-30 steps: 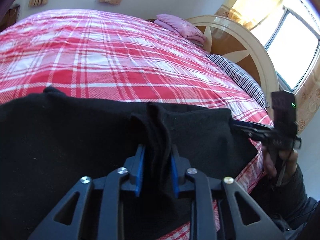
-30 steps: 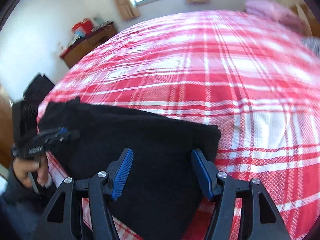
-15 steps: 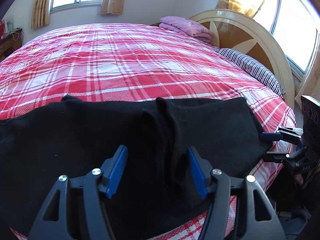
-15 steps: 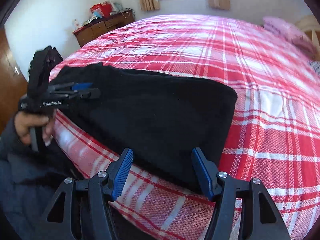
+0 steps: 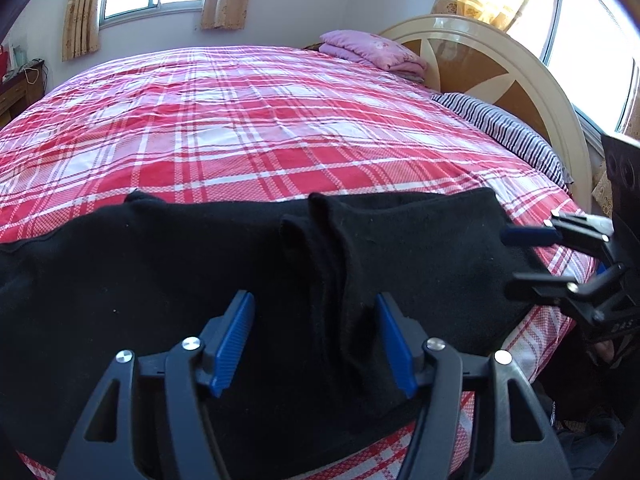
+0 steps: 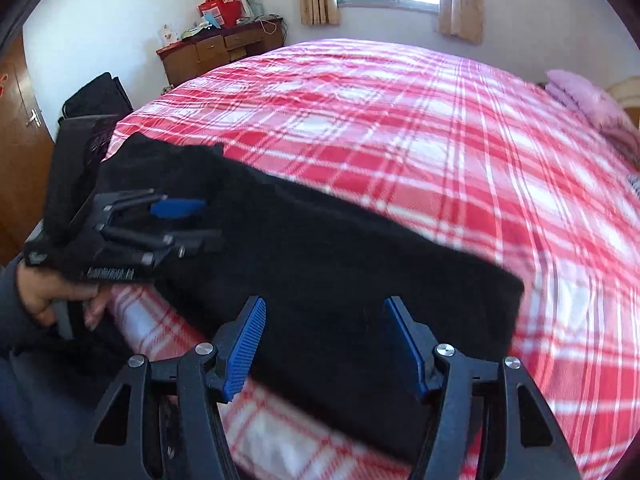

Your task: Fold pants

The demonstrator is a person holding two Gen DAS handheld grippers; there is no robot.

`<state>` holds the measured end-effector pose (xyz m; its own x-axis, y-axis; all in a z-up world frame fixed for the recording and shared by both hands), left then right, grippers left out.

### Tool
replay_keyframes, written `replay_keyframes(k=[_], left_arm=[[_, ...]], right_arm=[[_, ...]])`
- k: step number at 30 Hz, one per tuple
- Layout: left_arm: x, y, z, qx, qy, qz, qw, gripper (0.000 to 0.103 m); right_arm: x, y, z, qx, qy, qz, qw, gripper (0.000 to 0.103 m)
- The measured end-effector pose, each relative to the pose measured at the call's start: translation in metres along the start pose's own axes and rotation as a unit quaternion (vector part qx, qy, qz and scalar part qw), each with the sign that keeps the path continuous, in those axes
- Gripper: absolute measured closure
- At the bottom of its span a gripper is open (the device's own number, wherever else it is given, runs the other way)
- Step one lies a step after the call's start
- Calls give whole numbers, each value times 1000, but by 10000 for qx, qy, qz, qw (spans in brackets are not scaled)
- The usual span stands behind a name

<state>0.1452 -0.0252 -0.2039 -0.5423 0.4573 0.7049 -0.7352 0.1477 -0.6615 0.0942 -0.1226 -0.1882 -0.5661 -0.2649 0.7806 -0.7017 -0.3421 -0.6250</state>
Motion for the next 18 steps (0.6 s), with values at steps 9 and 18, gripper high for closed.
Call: replay_keyframes(k=[9,18], left_arm=[[1,0,0,43,20,-17,10000,38],[40,-28,-29,72,-420,441,9981,31]], right_arm=[[-32,3,-19,558,490,-246,9969,40],[-30,-44,-32,488,255,155,9984,40]])
Point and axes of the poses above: each gripper's, at about its wrist camera, not at the fingertips, and x roughly against the way its jaws point, z to its right, y to its underside, the point moved 3 cm from there along -x, roughly the way its jaws point, and after that the axes turned 2 degrees about y, right-handed, at the moved point
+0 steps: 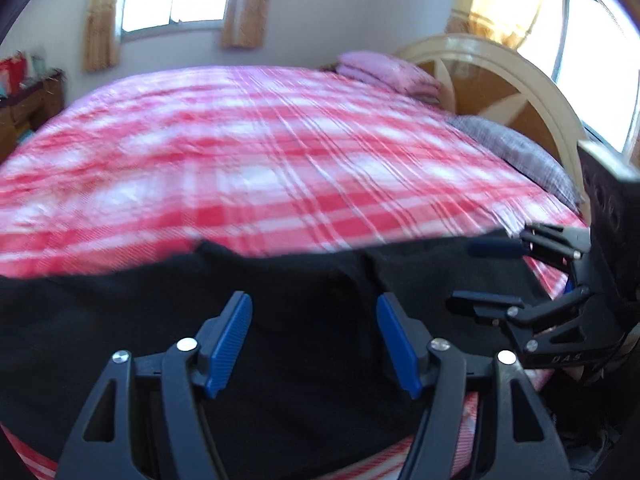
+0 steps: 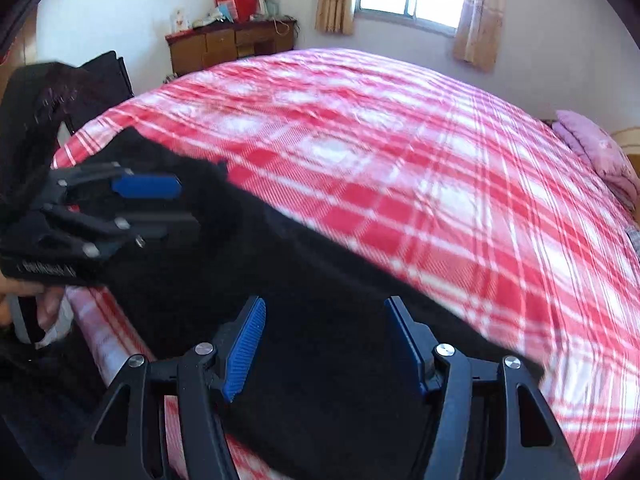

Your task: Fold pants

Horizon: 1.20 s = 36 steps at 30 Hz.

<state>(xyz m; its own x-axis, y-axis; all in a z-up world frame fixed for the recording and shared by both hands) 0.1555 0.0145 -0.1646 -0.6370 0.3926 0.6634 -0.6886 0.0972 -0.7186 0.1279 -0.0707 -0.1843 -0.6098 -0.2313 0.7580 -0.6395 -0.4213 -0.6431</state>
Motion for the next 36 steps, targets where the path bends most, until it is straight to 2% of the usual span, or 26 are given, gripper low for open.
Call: replay_keyframes(k=[3,7,11,16,20,24,27,29,30,32,33,34,35,36], left_arm=[[19,-19,-40,185,-423,247,9986,29],[36,-18,-100,371,-1123,174,9928,28],[55,14,-161,644,-1865,-87,9803,28],[71,47,-218,1156,-2302,-239,9660,28],[71,55,-244,1698,-1856,27,9678,28],[64,55,-240,1687,-1526,64,9738,26],[63,55,-236,1595,-1447,10,9765,26],[64,54,-233,1584,-1345,-26,9782,37],[64,54,-231,1584,-1280,-77,9790,48],[66,54,-229,1573,-1325,-146,9785,57],[66,54,-229,1608,-1248,-173,9789,70],[66,55,-230,1691,-1085,-175,9795,80],[67,55,-233,1908,-858,-135,9778,80],[69,54,-234,1996,-820,-100,9764,81]], right_arm=[[-24,-13,-14,106,-116,-37,9999,40],[-52,-15,-24,154,-301,-173,9993,40],[-43,-15,-15,-100,-341,-122,9993,39],[1,-8,-14,107,-131,242,9996,39],[26,13,-18,318,60,273,9991,38],[37,43,-17,467,199,181,9985,38],[41,59,-9,377,316,161,9987,38],[41,61,-3,184,253,214,9993,37],[40,61,0,90,220,229,9995,37],[38,60,5,-112,202,257,9994,37],[37,60,7,-179,232,271,9992,37],[37,61,8,-225,281,277,9990,37],[37,61,10,-246,311,284,9988,37],[38,60,11,-257,328,300,9987,37]])
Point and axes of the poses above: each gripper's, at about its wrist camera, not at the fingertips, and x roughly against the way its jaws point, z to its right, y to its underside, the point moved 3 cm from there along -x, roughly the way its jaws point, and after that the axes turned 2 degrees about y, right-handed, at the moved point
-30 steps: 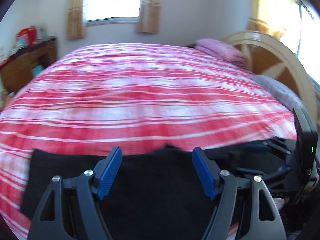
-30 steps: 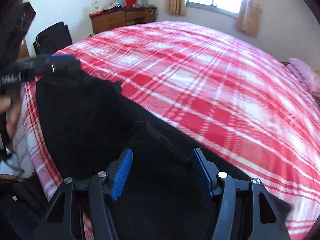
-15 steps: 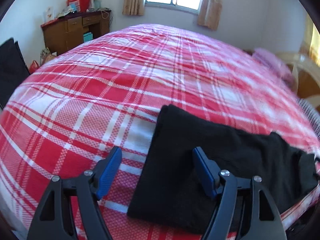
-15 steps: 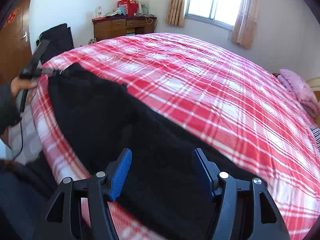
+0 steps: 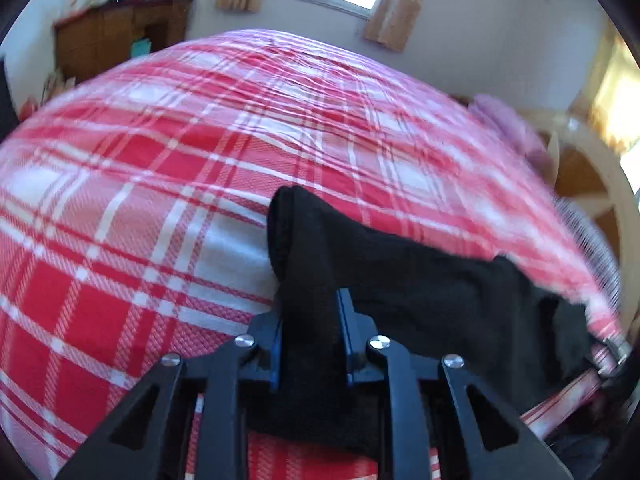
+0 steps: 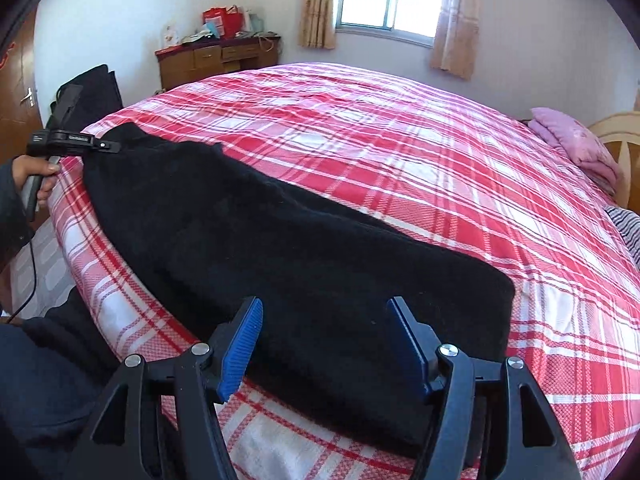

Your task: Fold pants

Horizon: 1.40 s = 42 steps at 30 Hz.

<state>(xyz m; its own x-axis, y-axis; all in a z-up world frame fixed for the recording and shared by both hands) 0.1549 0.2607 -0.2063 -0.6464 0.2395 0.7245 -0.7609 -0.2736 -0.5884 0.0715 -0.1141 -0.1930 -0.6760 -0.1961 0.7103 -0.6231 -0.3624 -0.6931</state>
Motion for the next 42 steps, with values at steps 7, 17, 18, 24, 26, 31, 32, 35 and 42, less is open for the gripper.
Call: replay_keyframes(k=[7,17,18,24,26,31,32,35,42], left_arm=[[35,-13,32,135,818,360,9959,81],[84,-29,171,-460,2437,666,9665,81],[86,-29,183,-547,2524,661,9638,81],[76,-34,272,-1272,2885,398,9482,81],[64,-32,297,-1450,2895,232,9459,81],[31,-15,347,-1761,2882,-207,9410,81],[22,-8,359,-1866,2869,-320,9391,81],[-1,12,385,-2116,2811,-638,9339,81],[-52,68,426,-2922,2191,-1060,9249,81]], right_arm=[[12,-5,20,-192,324,73,9993,37],[33,2,75,-681,732,152,9949,37],[33,3,82,-776,768,139,9939,37],[39,4,111,-1128,919,223,9891,37],[41,6,119,-1202,958,227,9879,37],[36,10,136,-1379,992,162,9853,37],[36,11,139,-1427,994,150,9847,37],[36,14,153,-1654,998,121,9811,37],[41,17,171,-2039,976,135,9740,37]])
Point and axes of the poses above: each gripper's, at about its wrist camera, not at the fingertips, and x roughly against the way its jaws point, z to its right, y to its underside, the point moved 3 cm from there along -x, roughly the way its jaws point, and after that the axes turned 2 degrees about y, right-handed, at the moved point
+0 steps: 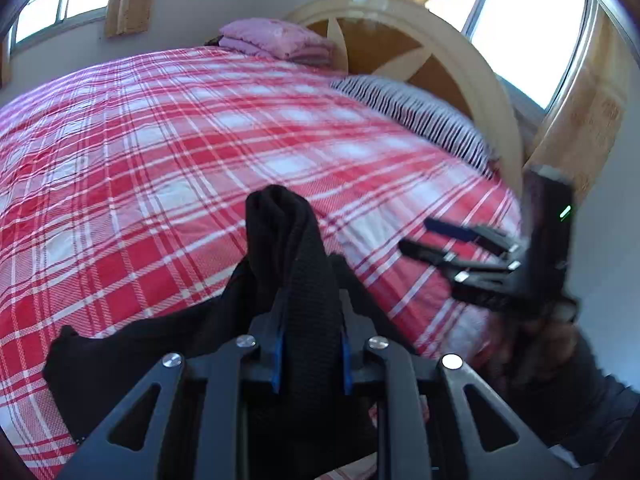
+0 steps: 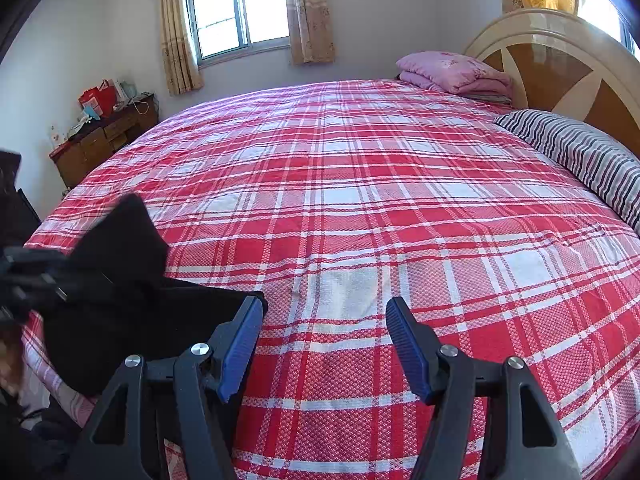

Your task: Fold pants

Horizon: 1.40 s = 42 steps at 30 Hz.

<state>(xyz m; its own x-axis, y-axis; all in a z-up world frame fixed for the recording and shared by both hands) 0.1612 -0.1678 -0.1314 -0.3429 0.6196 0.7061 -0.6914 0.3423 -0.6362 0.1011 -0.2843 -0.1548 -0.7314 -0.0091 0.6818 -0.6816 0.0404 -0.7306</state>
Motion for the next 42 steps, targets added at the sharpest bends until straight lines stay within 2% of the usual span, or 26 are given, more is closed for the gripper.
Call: replay_keyframes(k=[2,5,6,8,11,13,15,17,20,22,23,25,27,28,29,32,34,37,42], left_arm=[[-17,8,7,-174,-162,-133,9996,80],[-23,12,21,-322,-99,-199,9992,74],[-23,13,25,-360,-73,-179,9992,67],[-14,15,37,-512,59,-87,9986,59],[9,17,42,-679,179,228,9973,54],[24,18,37,-633,110,499,9967,35],[46,23,18,-444,-115,831,9955,26],[54,28,-3,-267,-373,981,9941,25],[60,41,-47,141,-1007,1015,9896,23],[61,50,-71,448,-1156,1026,9870,22],[62,54,-84,625,-1208,1051,9851,22],[63,61,-104,876,-1395,1105,9801,19],[61,64,-127,1124,-1663,1137,9730,13],[59,65,-134,1186,-1765,1092,9710,11],[55,67,-145,1328,-1906,969,9678,11],[43,73,-163,1591,-1755,790,9683,10],[42,76,-163,1646,-1759,832,9670,6],[48,75,-160,1649,-1798,872,9659,6],[75,64,-132,1439,-1654,1351,9663,6]], right_arm=[[0,-1,0,19,-16,-3,10000,37],[-1,1,-2,28,-92,-43,9999,37],[-1,1,-2,14,-113,-58,9999,37],[0,0,0,-5,-115,-63,9999,37],[5,-3,3,-71,-101,-17,9999,37],[12,-6,2,-129,-231,51,9996,37],[22,-8,-5,-167,-537,144,9983,37],[32,-8,-22,-30,-1084,226,9938,37],[39,4,-62,538,-1854,-11,9812,37],[39,16,-83,949,-2142,-214,9719,37],[36,23,-92,1176,-2124,-367,9694,37],[20,37,-101,1540,-1815,-823,9678,37],[1,47,-95,1667,-1287,-1261,9694,37],[-9,53,-88,1713,-1107,-1500,9674,37],[-14,55,-83,1734,-1069,-1554,9666,37],[-15,53,-77,1569,-1195,-1600,9672,36],[-14,53,-81,1679,-1138,-1601,9660,36],[-7,49,-85,1811,-1057,-1567,9651,36],[19,16,-99,1748,-1062,-992,9738,36]])
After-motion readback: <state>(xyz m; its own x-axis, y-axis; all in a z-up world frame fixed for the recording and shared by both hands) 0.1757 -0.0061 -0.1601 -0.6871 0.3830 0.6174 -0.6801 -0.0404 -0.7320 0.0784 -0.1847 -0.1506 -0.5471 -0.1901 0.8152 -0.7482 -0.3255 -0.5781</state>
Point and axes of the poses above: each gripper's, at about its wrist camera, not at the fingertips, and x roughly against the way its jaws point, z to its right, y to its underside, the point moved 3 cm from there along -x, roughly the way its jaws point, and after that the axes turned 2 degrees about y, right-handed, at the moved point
